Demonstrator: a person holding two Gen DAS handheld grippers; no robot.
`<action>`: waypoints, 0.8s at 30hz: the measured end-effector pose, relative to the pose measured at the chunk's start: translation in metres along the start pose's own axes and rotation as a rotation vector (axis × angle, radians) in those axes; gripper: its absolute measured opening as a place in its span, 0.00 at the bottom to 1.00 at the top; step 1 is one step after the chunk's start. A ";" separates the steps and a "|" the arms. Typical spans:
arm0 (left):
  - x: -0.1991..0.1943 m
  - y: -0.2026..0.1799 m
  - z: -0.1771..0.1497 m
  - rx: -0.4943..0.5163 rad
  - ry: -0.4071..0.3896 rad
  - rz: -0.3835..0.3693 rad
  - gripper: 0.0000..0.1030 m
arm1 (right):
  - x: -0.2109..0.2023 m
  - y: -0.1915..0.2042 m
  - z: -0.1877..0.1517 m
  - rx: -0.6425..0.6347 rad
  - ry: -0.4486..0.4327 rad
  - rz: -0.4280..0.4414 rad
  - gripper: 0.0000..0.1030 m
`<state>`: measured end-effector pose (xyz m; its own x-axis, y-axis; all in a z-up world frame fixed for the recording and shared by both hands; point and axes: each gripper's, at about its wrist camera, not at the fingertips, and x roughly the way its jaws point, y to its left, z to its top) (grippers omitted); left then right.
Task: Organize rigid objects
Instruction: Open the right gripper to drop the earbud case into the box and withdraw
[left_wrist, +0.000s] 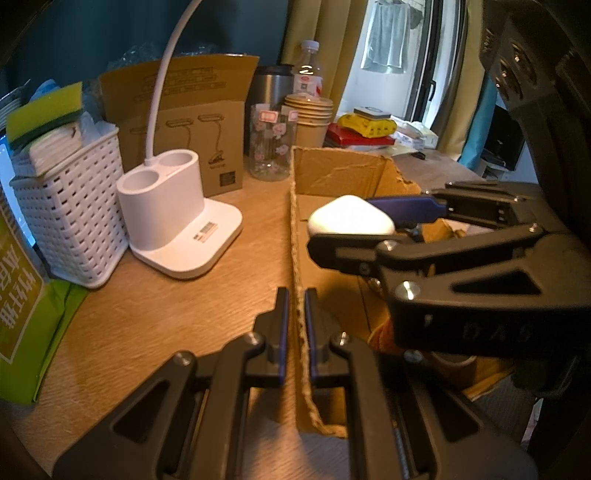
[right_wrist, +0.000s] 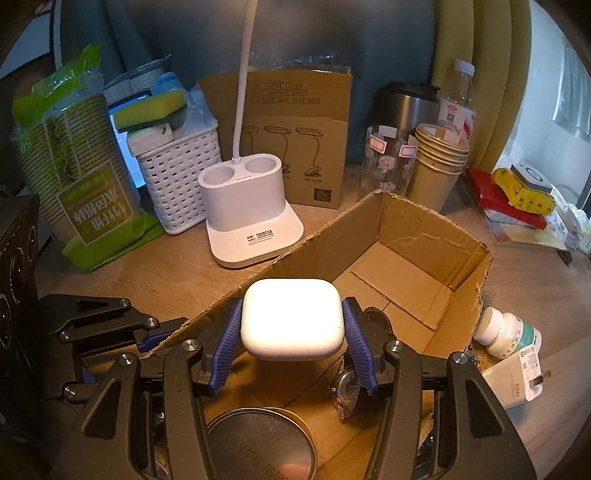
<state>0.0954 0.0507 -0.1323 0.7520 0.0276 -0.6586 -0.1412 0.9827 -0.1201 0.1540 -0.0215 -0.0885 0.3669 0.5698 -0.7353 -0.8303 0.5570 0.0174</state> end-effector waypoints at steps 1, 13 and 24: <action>0.000 0.000 0.000 0.000 0.000 0.001 0.09 | 0.000 0.000 0.000 0.000 0.000 0.002 0.55; 0.000 0.000 0.000 0.001 -0.001 0.004 0.09 | -0.004 -0.002 -0.001 0.004 -0.030 -0.001 0.64; 0.000 0.000 -0.001 0.001 -0.001 0.004 0.09 | -0.034 -0.015 -0.003 0.060 -0.129 -0.082 0.64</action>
<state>0.0950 0.0503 -0.1327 0.7524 0.0315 -0.6579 -0.1434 0.9827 -0.1170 0.1529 -0.0513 -0.0659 0.4865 0.5917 -0.6428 -0.7703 0.6377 0.0040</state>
